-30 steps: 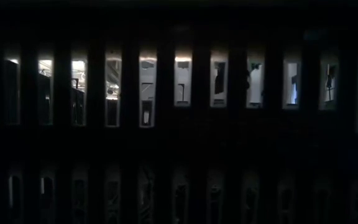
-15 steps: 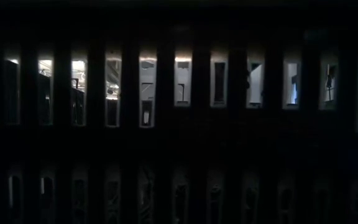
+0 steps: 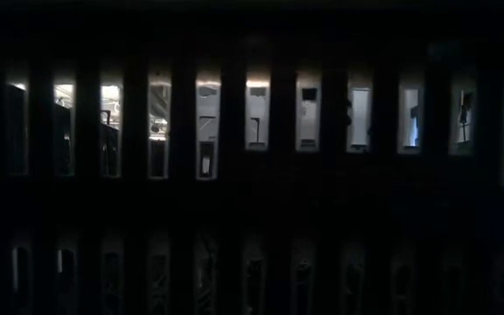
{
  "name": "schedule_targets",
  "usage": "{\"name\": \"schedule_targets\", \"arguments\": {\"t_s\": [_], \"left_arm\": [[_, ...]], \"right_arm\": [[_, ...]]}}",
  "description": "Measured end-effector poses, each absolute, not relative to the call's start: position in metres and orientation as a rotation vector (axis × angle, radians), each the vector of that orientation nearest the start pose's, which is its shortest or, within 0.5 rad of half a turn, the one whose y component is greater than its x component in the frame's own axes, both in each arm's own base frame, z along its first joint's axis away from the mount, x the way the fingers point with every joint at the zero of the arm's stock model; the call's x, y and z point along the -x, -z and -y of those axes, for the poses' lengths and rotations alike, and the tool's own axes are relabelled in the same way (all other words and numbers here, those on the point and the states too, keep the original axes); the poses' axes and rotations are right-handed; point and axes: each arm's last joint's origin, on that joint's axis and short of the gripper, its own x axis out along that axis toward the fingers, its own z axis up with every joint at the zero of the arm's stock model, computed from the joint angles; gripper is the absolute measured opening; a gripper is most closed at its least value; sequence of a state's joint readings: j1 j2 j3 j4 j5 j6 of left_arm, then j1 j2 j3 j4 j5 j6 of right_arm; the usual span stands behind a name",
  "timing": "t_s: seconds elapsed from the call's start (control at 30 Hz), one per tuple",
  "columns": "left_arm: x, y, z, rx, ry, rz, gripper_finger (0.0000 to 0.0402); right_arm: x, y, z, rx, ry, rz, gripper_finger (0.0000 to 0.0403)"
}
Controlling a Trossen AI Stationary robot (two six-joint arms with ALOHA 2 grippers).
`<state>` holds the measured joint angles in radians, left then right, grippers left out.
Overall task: Sort Halloween decoration
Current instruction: Put the orange spider toy into the top black bin
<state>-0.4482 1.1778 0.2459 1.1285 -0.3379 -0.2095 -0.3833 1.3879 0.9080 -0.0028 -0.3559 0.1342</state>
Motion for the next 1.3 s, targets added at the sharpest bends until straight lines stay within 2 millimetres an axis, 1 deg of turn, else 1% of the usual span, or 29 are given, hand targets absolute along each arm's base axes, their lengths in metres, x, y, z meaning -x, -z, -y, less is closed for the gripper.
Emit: {"name": "schedule_targets", "arguments": {"t_s": [0.13,0.27,0.4,0.5,0.57,0.63,0.73,0.83,0.9,0.97,1.07,1.3], "left_arm": [[-0.190,-0.209,0.080,0.291,0.125,0.206,0.0094],[-0.191,-0.208,0.075,0.299,0.063,0.206,0.0094],[-0.194,-0.206,0.067,0.320,-0.037,0.197,0.0094],[-0.194,-0.209,0.059,0.311,-0.080,0.184,0.0094],[-0.196,-0.210,0.055,0.294,-0.112,0.124,0.0094],[-0.200,-0.212,0.051,0.274,-0.167,0.033,0.0094],[-0.206,-0.221,0.045,0.252,-0.233,-0.127,0.0094],[-0.211,-0.234,0.043,0.244,-0.277,-0.292,0.0094],[-0.211,-0.243,0.042,0.246,-0.296,-0.387,0.0094],[-0.209,-0.249,0.042,0.264,-0.314,-0.464,0.0094],[-0.206,-0.253,0.042,0.297,-0.335,-0.540,0.0094],[-0.198,-0.246,0.045,0.378,-0.372,-0.633,0.0094]], "right_arm": [[-0.262,-0.267,0.070,-0.231,0.065,-0.383,0.0137],[-0.235,-0.268,0.039,-0.172,0.083,-0.305,0.0137],[-0.207,-0.265,0.020,-0.138,0.146,-0.228,0.0137],[-0.190,-0.263,0.013,-0.144,0.191,-0.189,0.0137],[-0.181,-0.263,0.009,-0.142,0.178,-0.164,0.0137],[-0.174,-0.264,0.004,-0.140,0.152,-0.135,0.0137],[-0.164,-0.268,-0.001,-0.129,0.118,-0.097,0.0137],[-0.156,-0.270,-0.005,-0.102,0.086,-0.065,0.0137],[-0.150,-0.273,-0.007,-0.091,0.068,-0.039,0.0137],[-0.145,-0.274,-0.008,-0.090,0.057,-0.014,0.0137],[-0.142,-0.274,-0.008,-0.093,0.054,-0.014,0.0137],[-0.141,-0.272,-0.008,-0.091,0.056,-0.036,0.0137]]}}
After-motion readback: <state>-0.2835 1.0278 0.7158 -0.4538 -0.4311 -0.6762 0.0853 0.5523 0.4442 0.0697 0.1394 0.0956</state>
